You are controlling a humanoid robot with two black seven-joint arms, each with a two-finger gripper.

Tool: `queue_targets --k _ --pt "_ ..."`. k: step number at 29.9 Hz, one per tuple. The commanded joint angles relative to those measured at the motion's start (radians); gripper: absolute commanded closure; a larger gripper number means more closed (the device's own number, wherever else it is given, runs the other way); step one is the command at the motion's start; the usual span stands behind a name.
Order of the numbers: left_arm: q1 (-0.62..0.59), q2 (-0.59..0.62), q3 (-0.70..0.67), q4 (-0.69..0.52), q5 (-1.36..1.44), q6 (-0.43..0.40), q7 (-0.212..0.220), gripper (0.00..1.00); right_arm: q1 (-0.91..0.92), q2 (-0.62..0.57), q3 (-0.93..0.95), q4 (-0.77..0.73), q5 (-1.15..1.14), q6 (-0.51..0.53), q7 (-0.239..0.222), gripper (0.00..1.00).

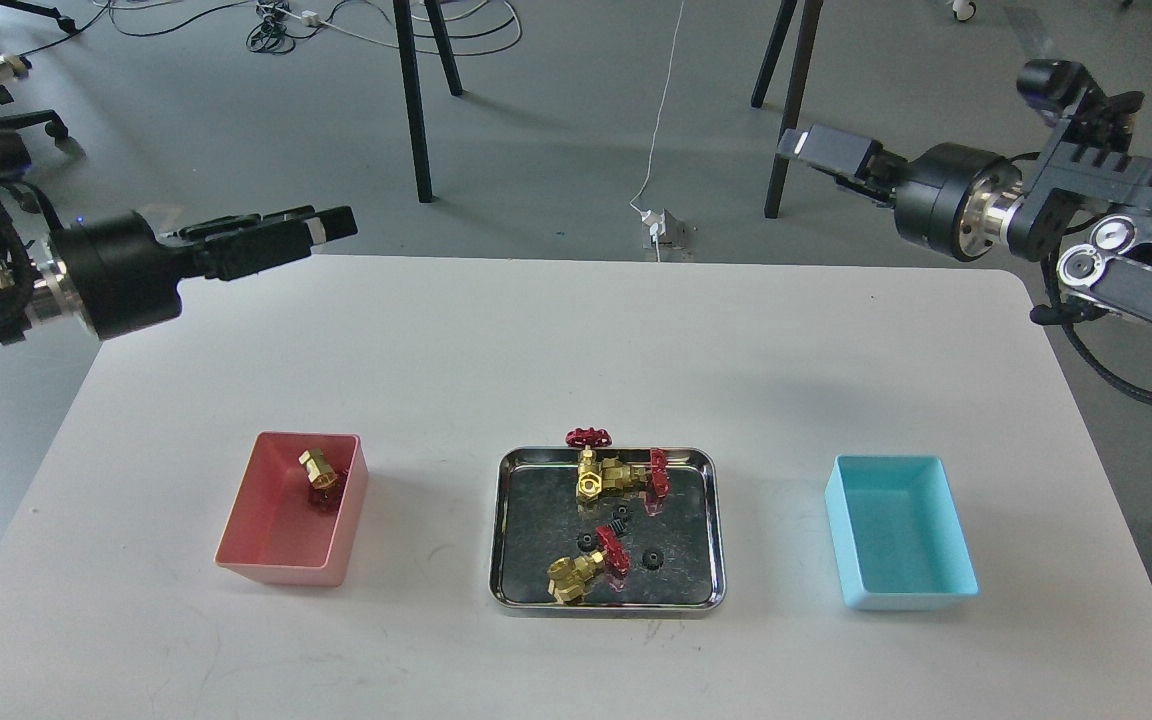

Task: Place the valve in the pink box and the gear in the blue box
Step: 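Move the right arm over the tray toward a brass fitting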

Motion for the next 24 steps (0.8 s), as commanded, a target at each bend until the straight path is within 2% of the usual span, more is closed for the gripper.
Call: queue_targets --k 1,4,7,10,16,21,24 --pt "0.000 -0.054 -0.156 -0.017 -0.383 -0.122 0.000 0.25 0.159 0.004 -0.178 0.161 -0.111 0.180 0.000 0.00" --pt "0.002 -0.090 -0.233 -0.011 -0.553 -0.175 0.000 0.21 0.260 0.046 -0.285 0.266 -0.239 0.289 0.001 0.00" --pt "0.002 -0.134 -0.245 0.003 -0.584 -0.167 0.000 0.20 0.320 0.173 -0.385 0.283 -0.349 0.337 0.004 0.00" --pt "0.002 -0.214 -0.259 0.053 -0.587 -0.155 0.000 0.20 0.330 0.332 -0.466 0.256 -0.392 0.336 0.008 0.00" --pt "0.009 -0.304 -0.294 0.077 -0.590 -0.109 0.000 0.20 0.295 0.536 -0.561 0.135 -0.389 0.311 0.006 0.00" --pt "0.049 -0.315 -0.296 0.074 -0.588 -0.104 0.000 0.20 0.238 0.675 -0.594 0.046 -0.360 0.244 0.001 0.01" --pt "0.078 -0.315 -0.296 0.074 -0.584 -0.104 0.000 0.20 0.233 0.693 -0.598 0.041 -0.311 0.245 0.000 0.02"
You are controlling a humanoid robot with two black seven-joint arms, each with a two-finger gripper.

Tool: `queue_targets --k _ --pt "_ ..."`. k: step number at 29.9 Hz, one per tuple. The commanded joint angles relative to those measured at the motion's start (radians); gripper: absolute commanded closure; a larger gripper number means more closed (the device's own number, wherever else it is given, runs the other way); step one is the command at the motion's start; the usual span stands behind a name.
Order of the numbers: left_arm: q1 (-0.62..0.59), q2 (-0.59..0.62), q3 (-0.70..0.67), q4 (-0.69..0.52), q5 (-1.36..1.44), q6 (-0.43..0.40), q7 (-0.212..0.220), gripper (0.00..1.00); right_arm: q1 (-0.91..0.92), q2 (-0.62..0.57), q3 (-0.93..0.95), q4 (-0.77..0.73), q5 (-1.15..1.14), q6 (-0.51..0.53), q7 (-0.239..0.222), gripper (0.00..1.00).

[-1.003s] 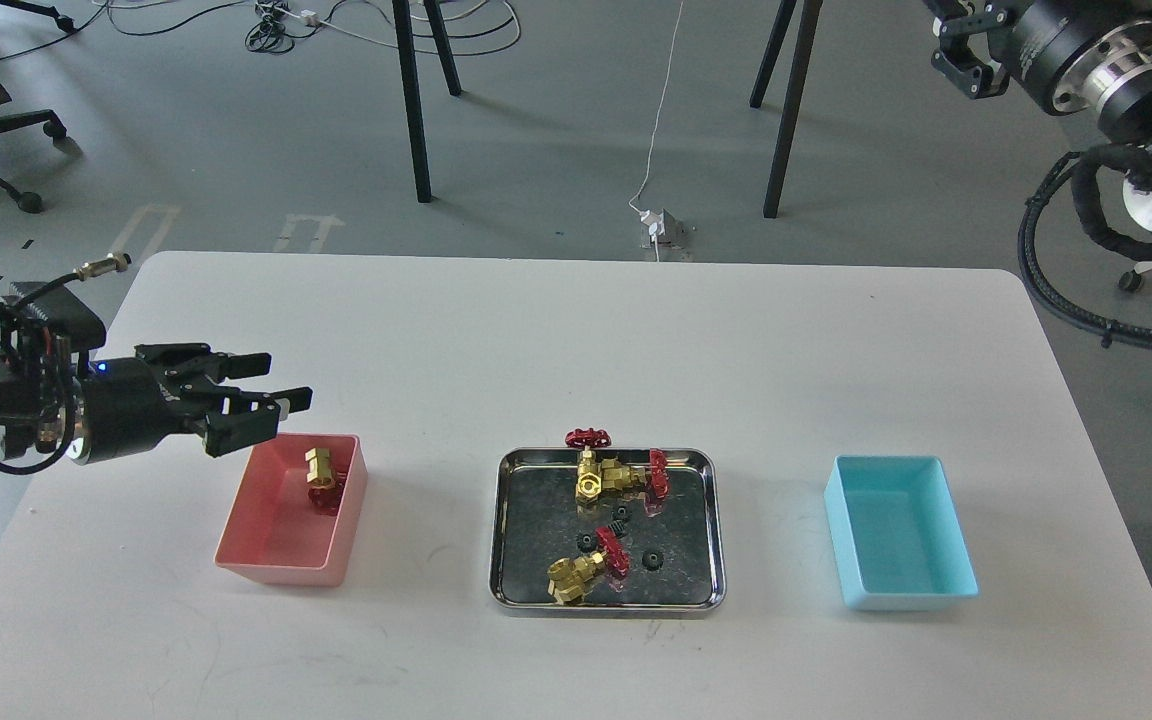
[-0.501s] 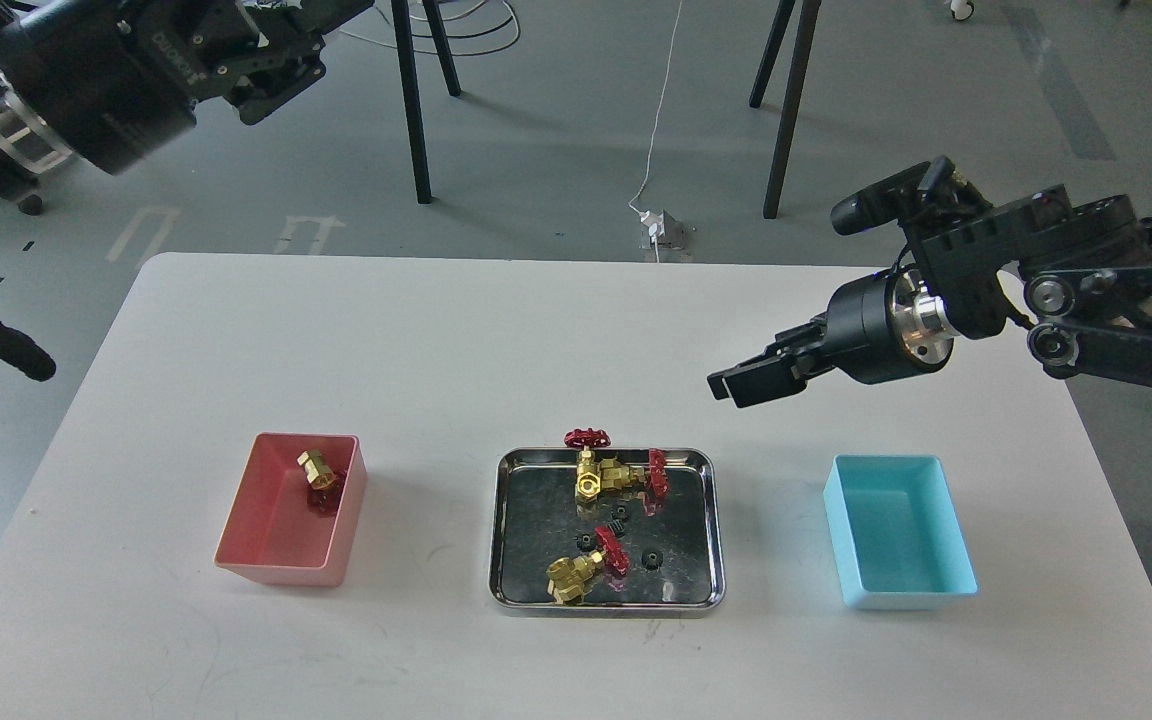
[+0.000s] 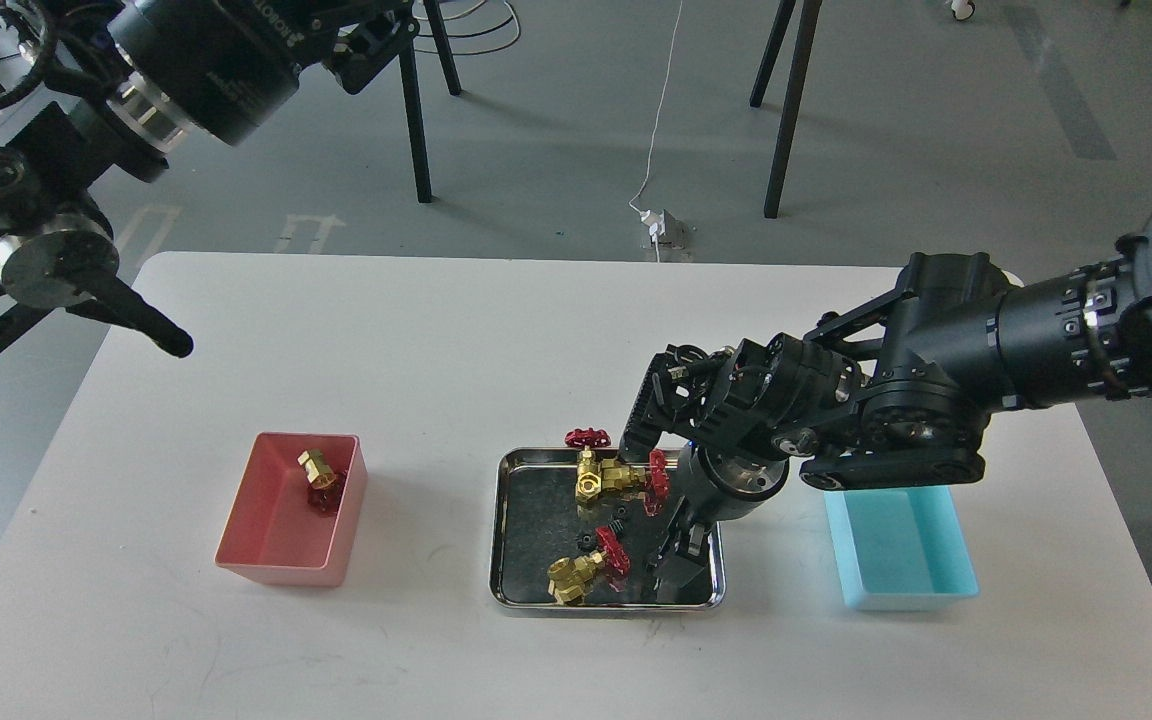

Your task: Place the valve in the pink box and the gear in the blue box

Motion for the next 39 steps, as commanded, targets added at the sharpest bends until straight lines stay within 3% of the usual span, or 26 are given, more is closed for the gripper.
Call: queue_targets --k 1,4,7,10,22,39 --pt "0.035 -0.001 -0.002 -0.001 0.006 0.000 0.000 0.20 -0.007 0.022 -0.005 -0.011 0.048 -0.002 -0.002 0.02" --pt "0.049 -0.001 -0.002 0.001 0.006 -0.001 0.000 0.20 -0.007 0.022 -0.051 -0.016 0.055 -0.005 -0.002 0.09" --pt "0.061 -0.002 -0.002 -0.001 0.006 -0.001 0.000 0.20 -0.009 0.022 -0.071 -0.017 0.055 -0.015 -0.002 0.29" --pt "0.067 -0.002 -0.002 -0.001 0.007 -0.001 0.000 0.20 -0.024 0.022 -0.076 -0.017 0.055 -0.018 -0.005 0.38" --pt "0.087 -0.024 -0.004 0.002 0.010 0.000 0.000 0.20 -0.119 0.022 -0.073 -0.121 0.056 -0.073 -0.005 0.39" --pt "0.107 -0.067 -0.004 0.007 0.032 0.000 0.000 0.20 -0.129 0.022 -0.073 -0.097 0.134 -0.146 0.010 0.39"
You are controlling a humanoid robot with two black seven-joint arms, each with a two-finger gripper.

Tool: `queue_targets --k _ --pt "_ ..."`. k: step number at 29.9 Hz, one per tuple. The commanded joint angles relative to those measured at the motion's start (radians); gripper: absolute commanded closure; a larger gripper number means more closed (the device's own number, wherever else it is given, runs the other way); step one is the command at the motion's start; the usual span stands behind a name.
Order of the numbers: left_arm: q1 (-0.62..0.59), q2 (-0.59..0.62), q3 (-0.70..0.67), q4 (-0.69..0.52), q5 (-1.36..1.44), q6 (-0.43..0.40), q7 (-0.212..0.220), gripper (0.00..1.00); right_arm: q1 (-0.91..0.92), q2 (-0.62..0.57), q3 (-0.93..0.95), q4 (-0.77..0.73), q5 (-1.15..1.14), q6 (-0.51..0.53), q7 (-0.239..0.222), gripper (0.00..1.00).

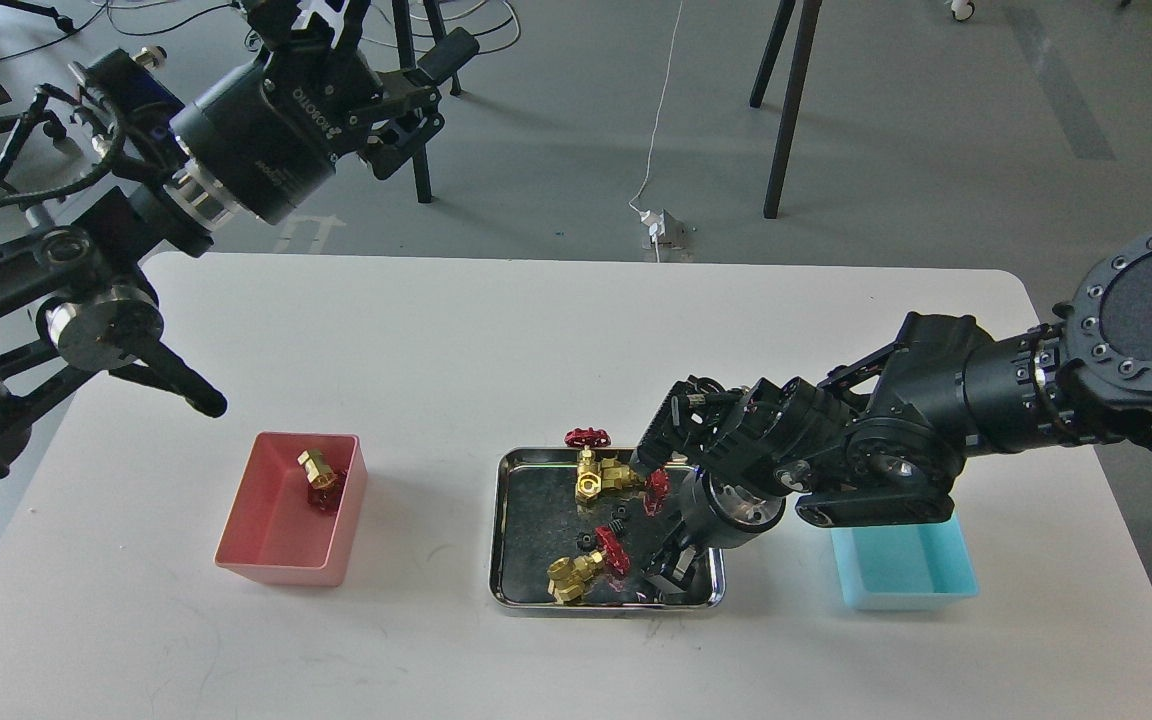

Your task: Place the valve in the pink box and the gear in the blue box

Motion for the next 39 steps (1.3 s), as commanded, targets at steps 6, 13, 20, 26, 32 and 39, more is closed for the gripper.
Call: queue_targets --k 6,13,20,26,32,39 --pt "0.002 -0.010 0.002 0.002 0.001 0.000 0.000 0.20 -0.035 0.000 -0.002 -0.004 -0.007 -0.034 0.000 0.39" --pt "0.023 -0.010 0.000 0.002 0.002 0.000 0.000 0.20 -0.048 0.000 -0.004 -0.010 -0.013 -0.053 0.000 0.39" --pt "0.028 -0.013 0.000 0.002 0.002 0.000 0.000 0.20 -0.048 0.000 -0.036 -0.013 -0.015 -0.103 0.000 0.41" --pt "0.029 -0.018 0.000 0.003 0.002 0.000 0.000 0.20 -0.052 0.000 -0.039 -0.015 -0.015 -0.125 0.002 0.47" --pt "0.039 -0.027 0.000 0.012 0.002 0.000 0.000 0.20 -0.057 0.000 -0.041 -0.013 -0.015 -0.142 0.006 0.49" --pt "0.039 -0.030 0.000 0.012 0.002 0.000 0.000 0.20 -0.057 0.000 -0.041 -0.013 -0.015 -0.140 0.006 0.54"
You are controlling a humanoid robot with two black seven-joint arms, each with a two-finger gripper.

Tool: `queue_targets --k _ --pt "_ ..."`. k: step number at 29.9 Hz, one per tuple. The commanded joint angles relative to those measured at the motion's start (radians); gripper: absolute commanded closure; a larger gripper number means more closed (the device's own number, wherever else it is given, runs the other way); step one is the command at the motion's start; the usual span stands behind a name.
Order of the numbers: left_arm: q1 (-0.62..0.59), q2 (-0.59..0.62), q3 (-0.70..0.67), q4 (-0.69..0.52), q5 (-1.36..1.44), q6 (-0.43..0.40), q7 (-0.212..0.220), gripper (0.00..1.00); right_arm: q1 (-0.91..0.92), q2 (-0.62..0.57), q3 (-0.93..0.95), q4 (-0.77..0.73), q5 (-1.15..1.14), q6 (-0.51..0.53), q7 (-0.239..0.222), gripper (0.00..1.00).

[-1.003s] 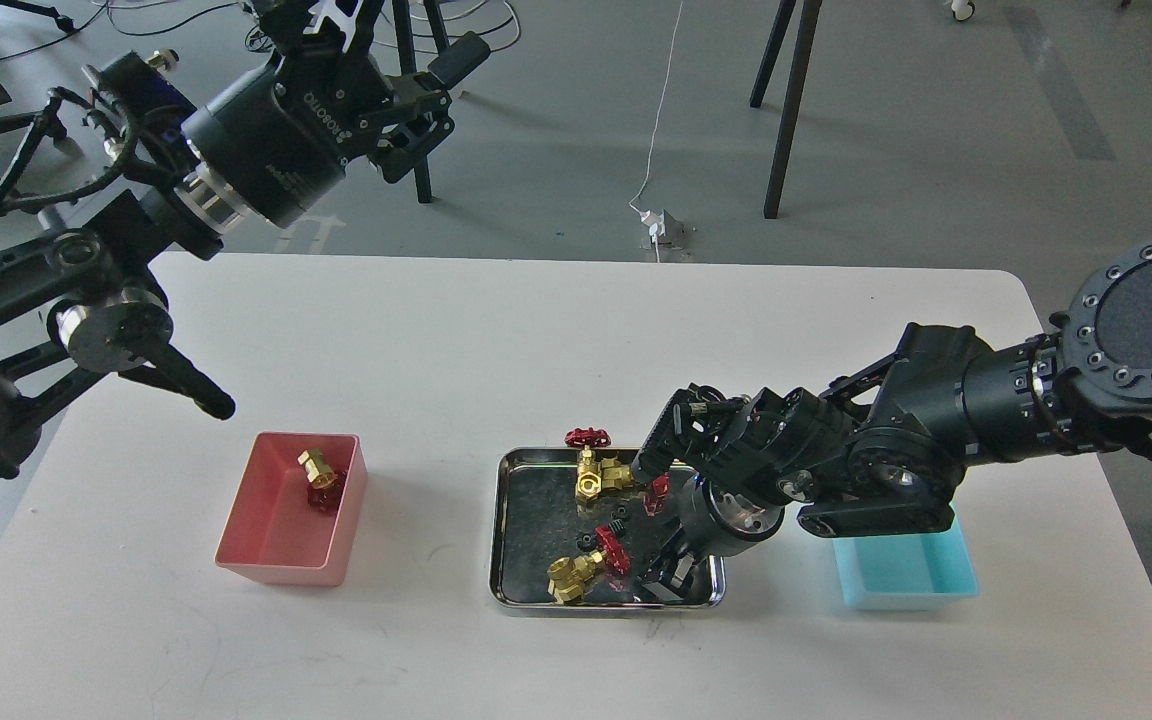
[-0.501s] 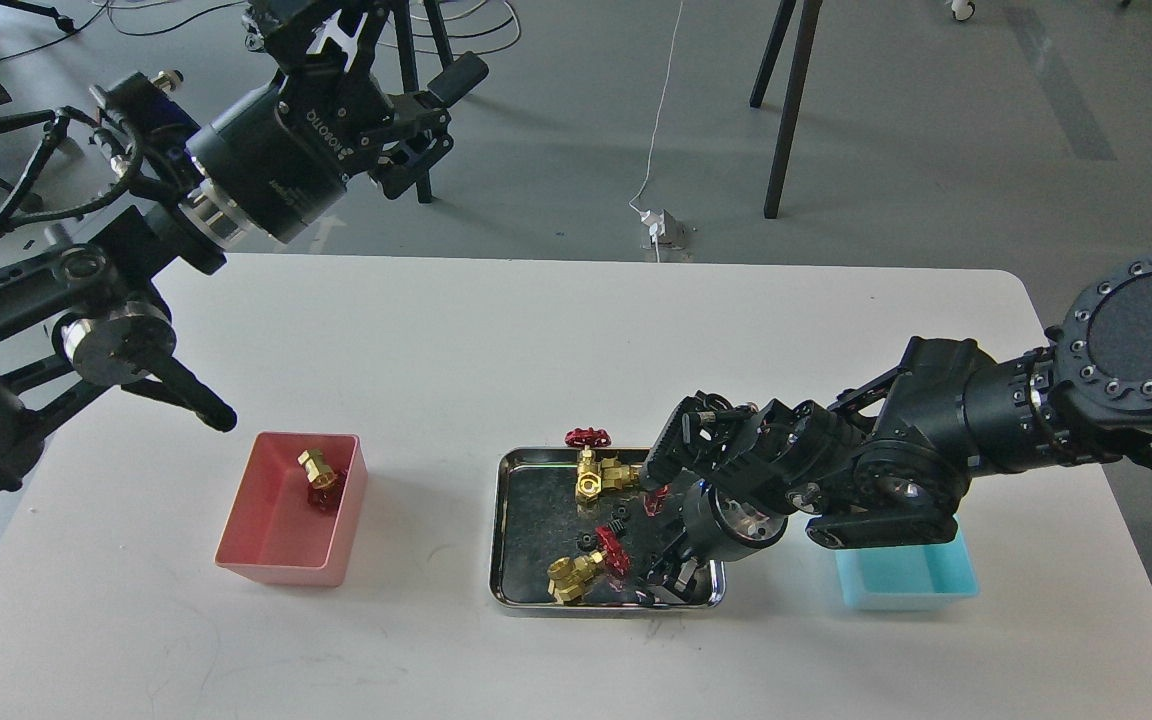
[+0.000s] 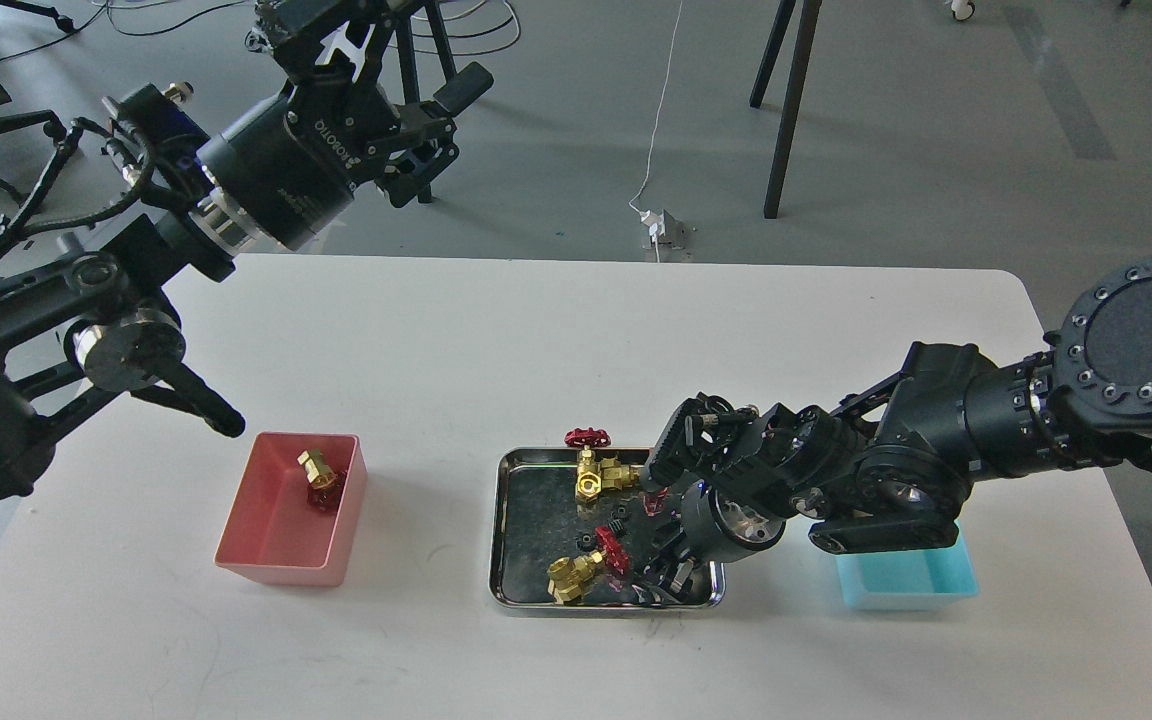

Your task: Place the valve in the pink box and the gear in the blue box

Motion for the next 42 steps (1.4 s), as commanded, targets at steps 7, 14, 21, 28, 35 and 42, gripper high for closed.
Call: queue_targets --k 7,14,21,28,35,42 --pt "0.006 -0.003 0.000 0.009 0.000 0.000 0.000 0.20 -0.008 0.000 0.000 -0.004 0.000 0.000 0.001 0.59" --pt "0.008 -0.016 0.000 0.014 0.000 0.000 0.000 0.20 -0.009 0.000 -0.001 -0.010 0.000 0.000 0.001 0.63" --pt "0.008 -0.017 0.000 0.018 0.000 -0.002 0.000 0.20 -0.012 0.000 -0.001 -0.012 0.000 0.000 0.009 0.72" --pt "0.009 -0.017 0.002 0.018 0.000 0.000 0.000 0.20 -0.015 0.000 -0.001 -0.013 0.000 0.000 0.011 0.80" --pt "0.015 -0.017 0.002 0.018 0.000 -0.002 0.000 0.20 -0.012 0.000 -0.001 -0.012 0.002 0.001 0.012 0.85" --pt "0.015 -0.017 0.002 0.018 0.000 0.000 0.000 0.20 0.017 0.000 0.003 -0.001 0.006 0.001 0.032 0.85"
